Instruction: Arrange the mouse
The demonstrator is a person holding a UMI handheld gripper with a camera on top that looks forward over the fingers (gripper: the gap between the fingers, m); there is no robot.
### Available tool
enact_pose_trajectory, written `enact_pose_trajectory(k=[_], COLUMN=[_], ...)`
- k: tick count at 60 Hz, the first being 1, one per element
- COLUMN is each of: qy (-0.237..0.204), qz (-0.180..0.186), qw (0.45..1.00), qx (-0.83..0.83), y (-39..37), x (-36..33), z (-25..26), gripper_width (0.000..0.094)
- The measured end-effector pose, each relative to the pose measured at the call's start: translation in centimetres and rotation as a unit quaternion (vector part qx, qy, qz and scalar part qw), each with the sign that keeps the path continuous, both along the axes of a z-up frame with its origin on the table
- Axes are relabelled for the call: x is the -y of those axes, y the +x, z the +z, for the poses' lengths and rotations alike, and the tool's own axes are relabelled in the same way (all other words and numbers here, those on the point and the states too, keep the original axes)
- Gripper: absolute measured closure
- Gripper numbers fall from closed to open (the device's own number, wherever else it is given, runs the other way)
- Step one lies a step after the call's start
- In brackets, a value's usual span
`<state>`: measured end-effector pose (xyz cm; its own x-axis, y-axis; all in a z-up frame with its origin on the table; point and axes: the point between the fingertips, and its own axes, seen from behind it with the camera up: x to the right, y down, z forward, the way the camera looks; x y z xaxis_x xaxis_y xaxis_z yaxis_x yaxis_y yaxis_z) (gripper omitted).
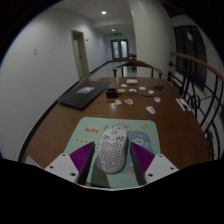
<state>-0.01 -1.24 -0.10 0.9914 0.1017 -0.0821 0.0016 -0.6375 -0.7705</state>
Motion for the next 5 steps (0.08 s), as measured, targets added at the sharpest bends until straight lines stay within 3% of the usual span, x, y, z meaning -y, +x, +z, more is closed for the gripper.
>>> enact_pose_trajectory(k=[5], qy=[0.01], qz=[0.024], qw=[1.0], qx=[0.011], y=[1.0], x=[2.6], z=[1.9], gripper_width=[0.0131])
